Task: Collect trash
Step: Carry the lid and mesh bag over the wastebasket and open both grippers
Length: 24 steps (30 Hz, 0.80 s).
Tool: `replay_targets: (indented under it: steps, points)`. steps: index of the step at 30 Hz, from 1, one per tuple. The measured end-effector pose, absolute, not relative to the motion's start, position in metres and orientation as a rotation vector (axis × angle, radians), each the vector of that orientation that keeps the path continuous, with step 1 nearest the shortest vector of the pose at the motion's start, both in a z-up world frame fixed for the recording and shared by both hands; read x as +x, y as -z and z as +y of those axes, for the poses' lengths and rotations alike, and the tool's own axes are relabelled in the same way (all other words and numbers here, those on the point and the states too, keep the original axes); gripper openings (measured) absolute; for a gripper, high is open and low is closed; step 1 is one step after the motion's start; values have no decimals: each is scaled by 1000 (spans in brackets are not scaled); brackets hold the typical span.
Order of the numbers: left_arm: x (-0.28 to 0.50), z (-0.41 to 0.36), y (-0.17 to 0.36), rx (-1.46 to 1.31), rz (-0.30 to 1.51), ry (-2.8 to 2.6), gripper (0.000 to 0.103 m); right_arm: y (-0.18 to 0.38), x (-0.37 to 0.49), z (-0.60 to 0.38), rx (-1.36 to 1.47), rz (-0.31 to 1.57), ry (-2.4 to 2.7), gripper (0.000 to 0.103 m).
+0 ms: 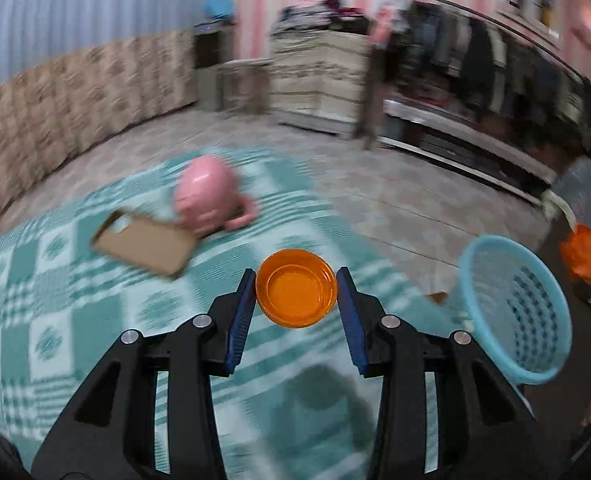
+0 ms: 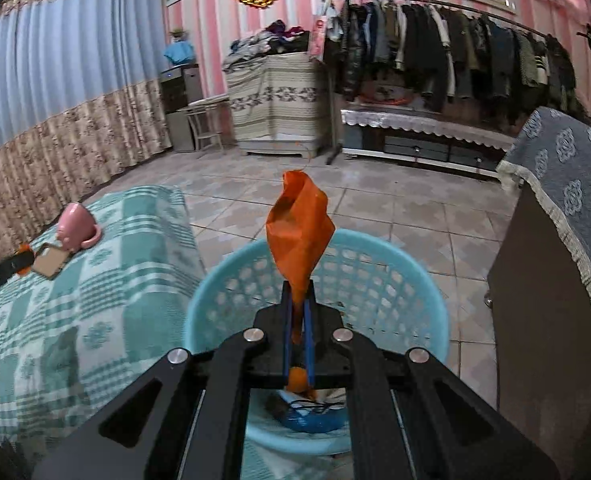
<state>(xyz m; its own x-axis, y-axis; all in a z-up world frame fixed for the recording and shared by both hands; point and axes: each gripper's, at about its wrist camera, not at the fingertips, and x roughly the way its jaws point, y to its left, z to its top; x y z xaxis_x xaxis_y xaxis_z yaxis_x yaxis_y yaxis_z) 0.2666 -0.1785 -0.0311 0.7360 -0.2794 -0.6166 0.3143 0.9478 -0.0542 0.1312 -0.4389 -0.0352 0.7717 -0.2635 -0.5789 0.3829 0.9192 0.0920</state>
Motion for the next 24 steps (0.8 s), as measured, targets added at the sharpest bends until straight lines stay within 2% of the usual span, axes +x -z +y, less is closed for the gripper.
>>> replay_targets:
  steps: [7, 13, 24]
  points:
    - [252, -270, 25, 156, 609, 528, 40, 52, 124, -469, 288, 577, 413, 5]
    - [254, -336, 42, 203, 622, 637, 40, 63, 128, -481, 335, 593, 449, 5]
    - [261, -396, 58, 275, 638, 702, 40, 71, 123, -491, 377, 598, 459, 5]
